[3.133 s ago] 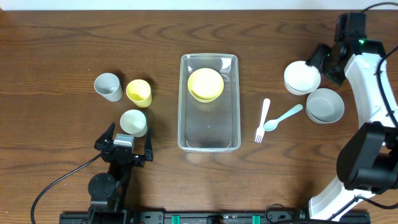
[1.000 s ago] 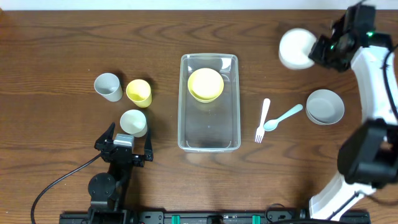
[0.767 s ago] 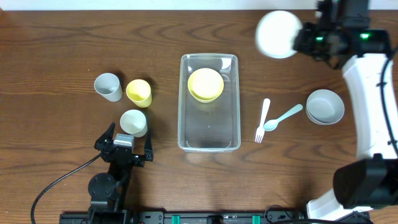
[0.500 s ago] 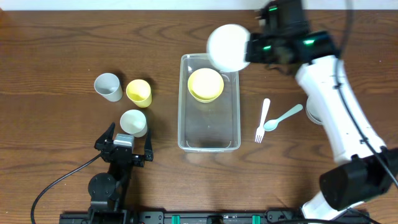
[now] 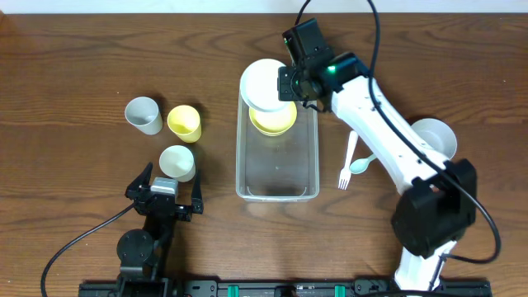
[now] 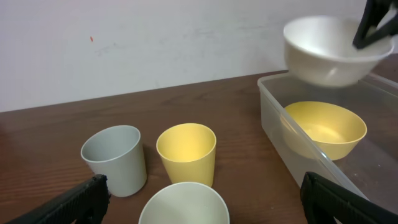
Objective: Pack container
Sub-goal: 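Carry the white bowl over the container and stack it on the yellow bowl, then grasp the grey bowl at the right edge with the right gripper, then carry the grey bowl into the container and stack it on the bowls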
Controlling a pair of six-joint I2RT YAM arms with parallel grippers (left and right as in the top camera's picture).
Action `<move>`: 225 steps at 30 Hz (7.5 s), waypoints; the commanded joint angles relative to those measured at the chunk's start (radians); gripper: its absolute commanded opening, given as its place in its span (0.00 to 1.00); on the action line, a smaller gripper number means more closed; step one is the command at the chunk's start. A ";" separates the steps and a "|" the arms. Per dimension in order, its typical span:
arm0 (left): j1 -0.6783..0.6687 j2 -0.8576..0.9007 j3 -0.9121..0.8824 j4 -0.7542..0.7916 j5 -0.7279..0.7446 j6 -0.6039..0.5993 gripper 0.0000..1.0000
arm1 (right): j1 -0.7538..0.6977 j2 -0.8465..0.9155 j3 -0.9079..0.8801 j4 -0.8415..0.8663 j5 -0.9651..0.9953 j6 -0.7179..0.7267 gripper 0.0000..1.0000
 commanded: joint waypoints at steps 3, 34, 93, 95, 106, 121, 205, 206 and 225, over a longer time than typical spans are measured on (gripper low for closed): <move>0.005 -0.005 -0.018 -0.034 0.007 0.005 0.98 | 0.003 0.083 0.003 0.005 0.029 0.023 0.01; 0.005 -0.005 -0.018 -0.034 0.007 0.005 0.98 | -0.061 -0.043 0.155 -0.229 0.032 0.004 0.51; 0.005 -0.005 -0.018 -0.034 0.007 0.005 0.98 | -0.903 -0.295 -0.749 0.119 -0.024 0.062 0.41; 0.005 -0.005 -0.018 -0.034 0.007 0.005 0.98 | -0.898 -0.295 -0.754 0.134 -0.025 0.062 0.34; 0.005 -0.005 -0.018 -0.034 0.007 0.005 0.98 | -0.887 -0.293 -0.763 0.161 -0.021 0.061 0.12; 0.005 -0.005 -0.018 -0.034 0.007 0.005 0.98 | -0.887 -0.294 -0.814 0.215 -0.067 0.062 0.01; 0.005 -0.005 -0.018 -0.034 0.007 0.005 0.98 | -0.021 0.018 -0.249 0.239 -0.103 0.047 0.15; 0.005 -0.005 -0.018 -0.034 0.007 0.005 0.98 | -0.021 0.018 -0.249 0.241 -0.103 0.044 0.25; 0.005 -0.005 -0.018 -0.034 0.007 0.005 0.98 | -0.006 -0.027 0.094 -0.084 -0.186 -0.043 0.54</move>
